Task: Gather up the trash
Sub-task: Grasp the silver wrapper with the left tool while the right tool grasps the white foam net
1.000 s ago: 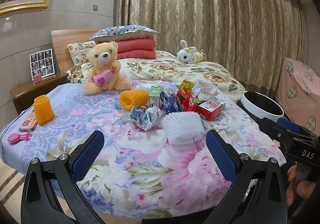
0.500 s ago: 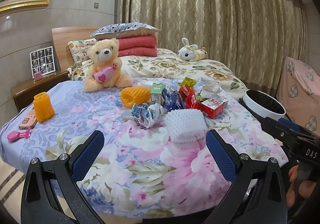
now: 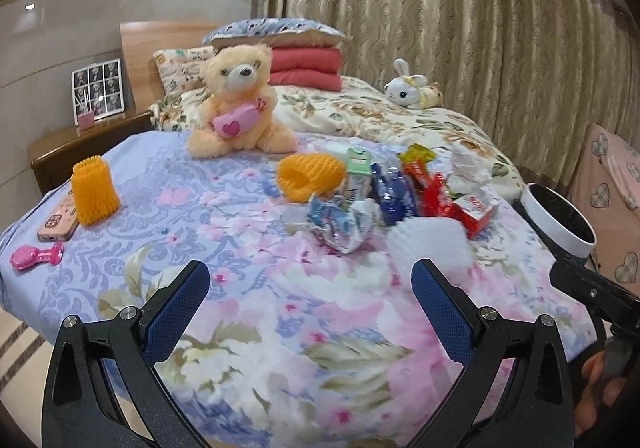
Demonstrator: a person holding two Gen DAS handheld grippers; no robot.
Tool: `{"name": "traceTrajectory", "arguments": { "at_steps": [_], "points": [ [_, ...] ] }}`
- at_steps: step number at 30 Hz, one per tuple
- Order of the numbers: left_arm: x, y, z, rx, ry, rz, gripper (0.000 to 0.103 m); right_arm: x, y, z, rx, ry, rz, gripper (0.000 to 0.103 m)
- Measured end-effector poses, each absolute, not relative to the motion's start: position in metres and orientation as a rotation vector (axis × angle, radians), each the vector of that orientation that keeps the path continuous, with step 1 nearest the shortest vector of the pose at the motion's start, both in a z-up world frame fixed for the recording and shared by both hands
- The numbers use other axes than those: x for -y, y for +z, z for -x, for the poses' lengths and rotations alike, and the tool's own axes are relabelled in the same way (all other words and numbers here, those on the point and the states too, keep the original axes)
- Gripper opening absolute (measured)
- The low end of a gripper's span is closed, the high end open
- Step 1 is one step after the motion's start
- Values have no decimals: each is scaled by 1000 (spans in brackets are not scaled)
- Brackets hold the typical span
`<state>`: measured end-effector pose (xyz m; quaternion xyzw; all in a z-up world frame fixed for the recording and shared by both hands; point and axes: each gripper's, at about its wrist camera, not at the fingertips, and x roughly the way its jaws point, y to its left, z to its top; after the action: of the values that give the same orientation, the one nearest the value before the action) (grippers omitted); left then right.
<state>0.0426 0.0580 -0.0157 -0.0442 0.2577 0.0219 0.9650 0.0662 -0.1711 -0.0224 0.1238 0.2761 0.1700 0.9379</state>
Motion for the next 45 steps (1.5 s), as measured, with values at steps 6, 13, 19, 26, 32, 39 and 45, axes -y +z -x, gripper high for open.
{"name": "traceTrajectory", "arguments": {
  "at_steps": [6, 13, 19, 26, 32, 39, 45],
  "points": [
    [-63, -24, -74, -575, 26, 67, 103, 162, -31, -89, -621, 359, -286, 101],
    [-66, -33, -113, -663, -8, 63, 97, 151, -43, -116, -699, 387, -323, 86],
    [-60, -36, -142, -713, -51, 44, 97, 139, -49, -134, -743, 412, -337, 81],
    [-51, -45, -162, -775, -81, 10, 80, 132, -57, -148, -791, 444, -356, 52],
    [-45, -56, -169, -834, -157, 35, 29, 138, -60, -145, -801, 469, -372, 22],
    [-35, -53, -149, -803, -178, 33, 16, 148, -55, -131, -785, 493, -387, 20],
    [-32, -49, -126, -798, -176, 76, 15, 164, -51, -120, -768, 486, -407, 19]
  ]
}}
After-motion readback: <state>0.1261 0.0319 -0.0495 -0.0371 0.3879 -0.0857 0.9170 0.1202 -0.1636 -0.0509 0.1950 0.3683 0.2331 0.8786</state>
